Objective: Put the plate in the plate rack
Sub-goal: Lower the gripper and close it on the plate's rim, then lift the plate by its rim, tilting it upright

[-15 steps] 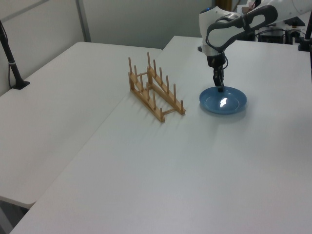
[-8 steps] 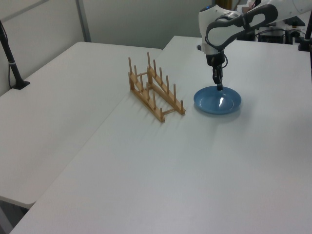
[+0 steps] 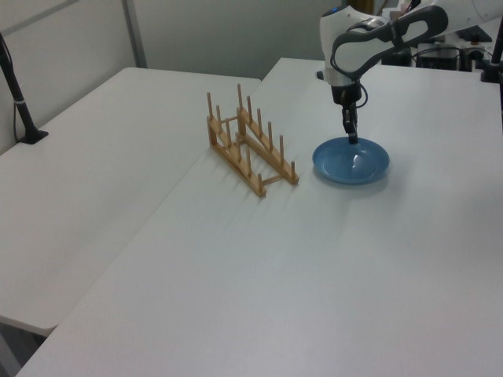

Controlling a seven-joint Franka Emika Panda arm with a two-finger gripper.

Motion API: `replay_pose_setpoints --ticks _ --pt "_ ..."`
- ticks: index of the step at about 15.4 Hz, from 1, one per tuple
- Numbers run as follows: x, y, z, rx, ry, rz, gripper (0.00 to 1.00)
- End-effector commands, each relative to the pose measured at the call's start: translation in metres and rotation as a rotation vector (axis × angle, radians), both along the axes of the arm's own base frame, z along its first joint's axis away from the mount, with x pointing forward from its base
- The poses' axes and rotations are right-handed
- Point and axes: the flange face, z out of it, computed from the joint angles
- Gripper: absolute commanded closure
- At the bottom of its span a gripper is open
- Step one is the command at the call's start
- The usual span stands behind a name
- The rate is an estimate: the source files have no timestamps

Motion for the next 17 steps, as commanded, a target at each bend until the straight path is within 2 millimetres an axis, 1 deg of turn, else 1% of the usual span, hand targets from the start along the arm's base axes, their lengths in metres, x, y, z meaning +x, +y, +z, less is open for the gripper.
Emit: replay_pose_setpoints --ticks 1,2,5,7,9,10,11,12,14,17 --pt "-0.011 -0.005 0.030 0.018 -0.008 0.057 1.00" --pt "-0.015 -0.009 0.040 0.025 -0.003 0.063 1.00" --pt "-0.020 -0.009 0.065 0.032 -0.022 0.076 1.00" --pt "-0.020 -0.008 0.079 0.033 -0.050 0.064 1.00" --pt "-0.018 -0.009 0.099 0.032 -0.092 0.062 1.00" --pt "-0.017 -0.013 0.105 0.030 -0.106 0.062 1.00" --pt "-0.018 -0.022 0.110 0.027 -0.126 0.055 1.00" --pt "-0.016 -0.028 0.114 0.015 -0.161 0.049 1.00" --pt "-0.010 -0.035 0.135 -0.016 -0.273 0.043 1.00" --pt "-0.002 -0.035 0.162 -0.047 -0.400 0.036 1.00"
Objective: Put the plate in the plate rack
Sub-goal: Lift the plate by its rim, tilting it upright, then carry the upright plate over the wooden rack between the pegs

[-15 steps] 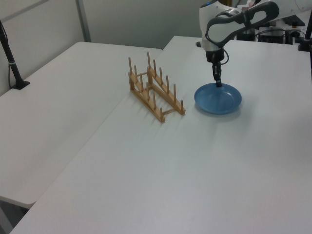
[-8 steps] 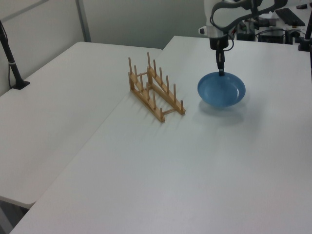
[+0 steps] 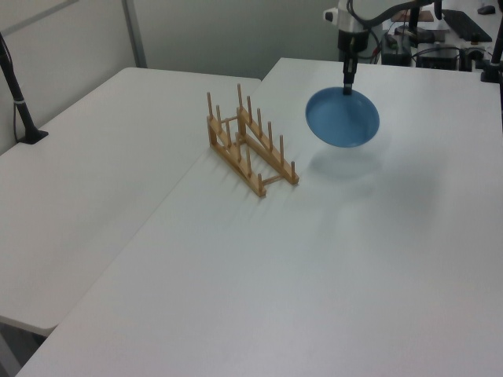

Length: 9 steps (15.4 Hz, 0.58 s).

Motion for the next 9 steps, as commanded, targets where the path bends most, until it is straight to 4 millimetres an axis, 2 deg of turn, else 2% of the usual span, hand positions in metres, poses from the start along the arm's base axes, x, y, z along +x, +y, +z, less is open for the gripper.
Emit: replay_pose_setpoints --ticks 1,4,9 --pt "0.004 0.006 0.037 -0.017 -0.157 0.007 1.00" --pt "0.022 0.043 0.063 -0.040 -0.325 0.028 1.00" --pt "0.033 0.099 0.101 -0.109 -0.512 0.055 1.00"
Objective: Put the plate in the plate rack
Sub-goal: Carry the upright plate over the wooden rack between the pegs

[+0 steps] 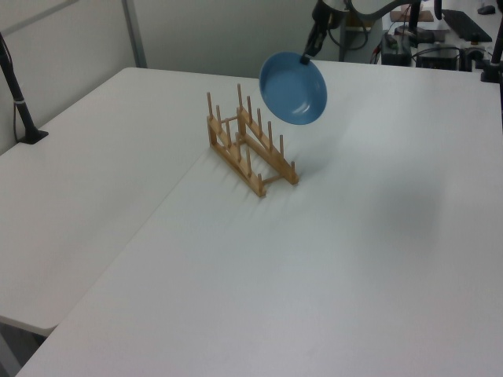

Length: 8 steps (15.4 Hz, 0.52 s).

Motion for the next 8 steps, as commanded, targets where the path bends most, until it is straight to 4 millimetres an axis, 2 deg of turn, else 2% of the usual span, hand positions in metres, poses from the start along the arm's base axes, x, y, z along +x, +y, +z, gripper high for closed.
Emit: replay_pose_setpoints --ticks 1,3,6,8 --pt "-0.001 0.035 0.034 -0.060 -0.143 -0.006 1.00" --pt "0.002 0.057 0.037 -0.094 -0.193 0.006 1.00" --pt "0.004 0.066 0.041 -0.161 -0.247 -0.012 1.00" --pt "0.004 0.082 0.040 -0.199 -0.269 -0.012 1.00"
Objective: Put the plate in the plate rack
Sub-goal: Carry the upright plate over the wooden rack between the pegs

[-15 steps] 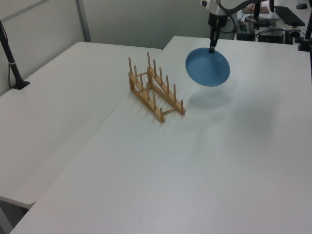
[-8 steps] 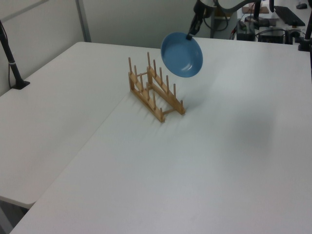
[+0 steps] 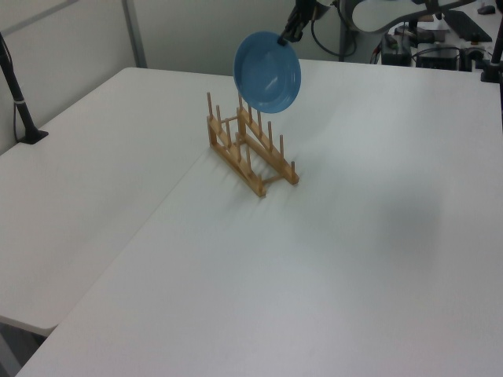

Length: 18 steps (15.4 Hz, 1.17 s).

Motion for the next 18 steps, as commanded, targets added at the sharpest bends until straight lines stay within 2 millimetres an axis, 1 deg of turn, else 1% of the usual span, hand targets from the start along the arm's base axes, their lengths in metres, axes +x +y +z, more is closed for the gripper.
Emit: replay_pose_setpoints --ticks 1,4,6,8,10,12,13,17,18 --pt "-0.004 0.025 0.001 -0.058 -0.056 -0.017 1.00" --pt "-0.003 0.042 -0.005 -0.097 -0.082 -0.030 1.00" --pt "0.000 0.065 -0.018 -0.100 -0.076 -0.020 1.00" --pt "0.003 0.077 -0.032 -0.124 -0.069 -0.018 1.00" --pt "0.005 0.083 -0.043 -0.155 -0.073 -0.020 1.00" --pt "0.007 0.093 -0.055 -0.178 -0.072 -0.015 1.00" --pt "0.009 0.094 -0.062 -0.192 -0.070 -0.016 1.00" --pt "0.009 0.098 -0.069 -0.217 -0.083 -0.024 1.00" --pt "0.009 0.106 -0.078 -0.223 -0.076 -0.014 1.00"
